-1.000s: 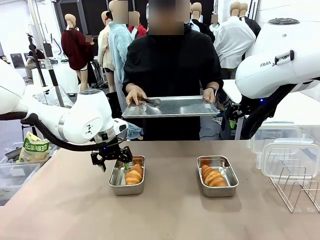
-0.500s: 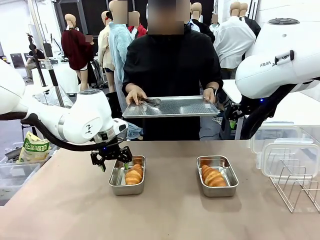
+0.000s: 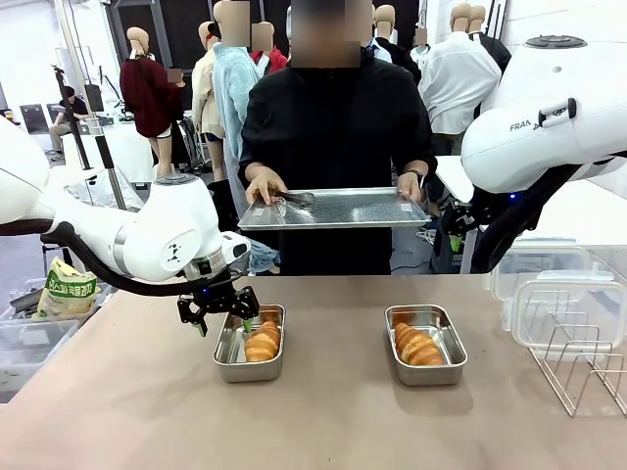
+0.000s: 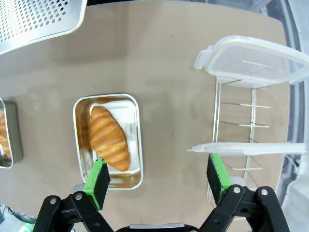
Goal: Place the bread in airtight containers.
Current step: Pick up one Airtight Container lid and hand it to the human.
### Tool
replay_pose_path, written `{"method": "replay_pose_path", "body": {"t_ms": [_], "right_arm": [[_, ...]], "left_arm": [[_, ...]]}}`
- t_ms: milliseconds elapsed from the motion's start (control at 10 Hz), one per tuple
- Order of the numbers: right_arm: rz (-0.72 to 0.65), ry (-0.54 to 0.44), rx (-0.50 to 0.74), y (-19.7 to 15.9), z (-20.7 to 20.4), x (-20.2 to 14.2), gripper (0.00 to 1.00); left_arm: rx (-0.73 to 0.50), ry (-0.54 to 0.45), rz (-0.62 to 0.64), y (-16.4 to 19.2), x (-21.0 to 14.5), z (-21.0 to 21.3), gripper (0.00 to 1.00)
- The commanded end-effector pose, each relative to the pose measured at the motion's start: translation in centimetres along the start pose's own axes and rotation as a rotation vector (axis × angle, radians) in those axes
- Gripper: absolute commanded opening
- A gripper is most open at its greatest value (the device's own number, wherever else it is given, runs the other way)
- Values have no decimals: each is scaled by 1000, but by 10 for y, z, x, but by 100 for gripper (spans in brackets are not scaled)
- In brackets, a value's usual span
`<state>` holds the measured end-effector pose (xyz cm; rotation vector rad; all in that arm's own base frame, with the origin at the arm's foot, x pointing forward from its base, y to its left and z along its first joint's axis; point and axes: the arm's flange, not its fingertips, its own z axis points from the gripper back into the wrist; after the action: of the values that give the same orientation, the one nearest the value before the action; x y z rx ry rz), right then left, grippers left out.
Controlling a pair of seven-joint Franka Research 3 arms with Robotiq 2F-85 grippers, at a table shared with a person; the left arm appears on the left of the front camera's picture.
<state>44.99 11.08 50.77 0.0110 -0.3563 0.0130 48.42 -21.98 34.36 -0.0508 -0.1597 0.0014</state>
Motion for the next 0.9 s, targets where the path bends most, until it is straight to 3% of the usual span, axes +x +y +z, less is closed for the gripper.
{"method": "replay_pose_path", "body": {"t_ms": [0,500,800], "right_arm": [[4,0,0,0,1,0,100],[4,0,0,0,1,0,100],[4,0,0,0,1,0,100]], "left_arm": [[-5,-12,4,0,1,1,100],[0,0,0,0,0,0,100],[-10,-28,-67,-20,7,48,100]]}}
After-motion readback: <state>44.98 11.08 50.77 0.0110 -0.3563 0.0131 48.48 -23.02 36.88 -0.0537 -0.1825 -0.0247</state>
